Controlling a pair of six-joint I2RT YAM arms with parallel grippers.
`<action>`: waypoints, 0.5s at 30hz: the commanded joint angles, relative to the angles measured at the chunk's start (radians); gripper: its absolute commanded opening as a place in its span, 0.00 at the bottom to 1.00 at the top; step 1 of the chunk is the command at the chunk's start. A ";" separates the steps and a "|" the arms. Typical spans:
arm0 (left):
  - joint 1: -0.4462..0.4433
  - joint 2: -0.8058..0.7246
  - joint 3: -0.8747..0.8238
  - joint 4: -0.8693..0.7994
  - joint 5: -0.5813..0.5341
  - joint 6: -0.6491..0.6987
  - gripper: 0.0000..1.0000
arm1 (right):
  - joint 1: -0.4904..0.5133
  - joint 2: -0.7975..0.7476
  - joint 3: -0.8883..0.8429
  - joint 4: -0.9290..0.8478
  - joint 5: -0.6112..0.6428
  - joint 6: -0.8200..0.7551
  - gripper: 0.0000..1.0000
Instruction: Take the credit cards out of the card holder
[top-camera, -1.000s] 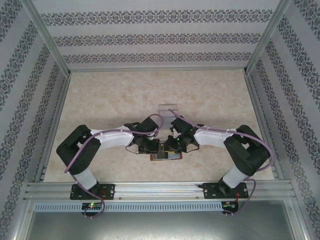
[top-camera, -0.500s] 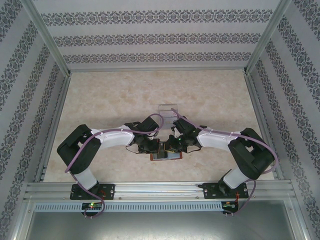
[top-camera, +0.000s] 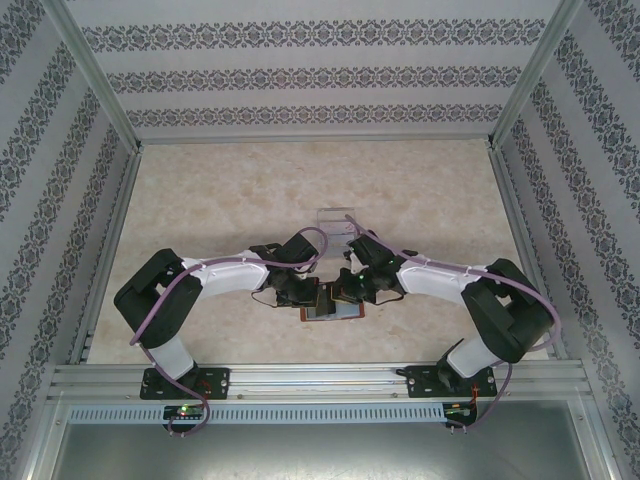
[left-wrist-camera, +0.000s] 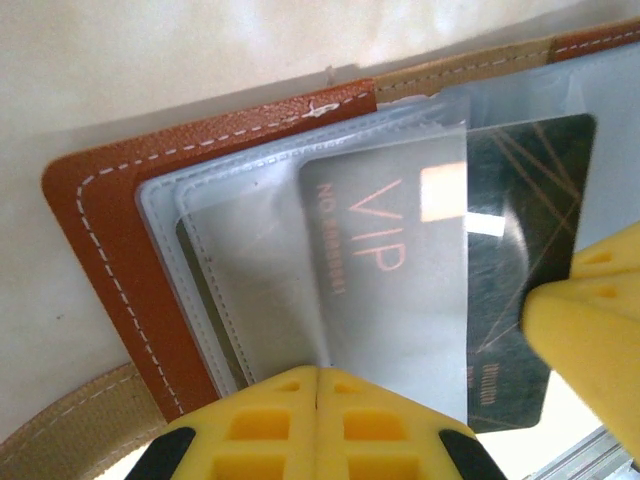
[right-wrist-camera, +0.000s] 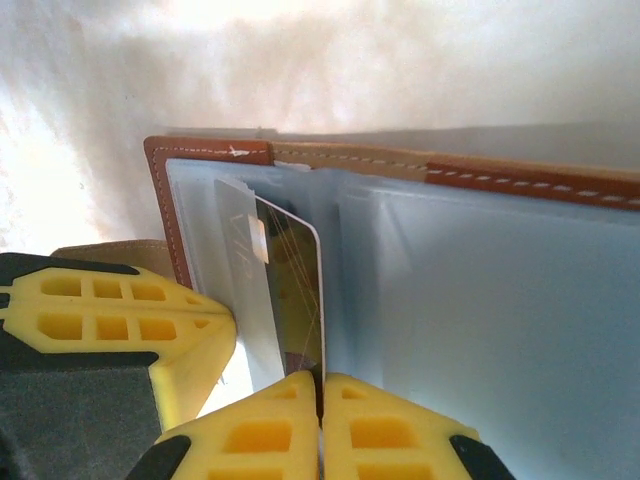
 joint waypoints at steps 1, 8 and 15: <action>-0.012 0.036 -0.017 -0.091 -0.072 0.023 0.00 | -0.018 -0.029 -0.005 -0.091 0.069 -0.054 0.09; -0.012 0.027 -0.021 -0.091 -0.076 0.021 0.00 | -0.036 -0.052 0.016 -0.193 0.115 -0.120 0.08; -0.012 0.023 -0.023 -0.089 -0.075 0.018 0.00 | -0.039 -0.067 0.048 -0.283 0.173 -0.173 0.08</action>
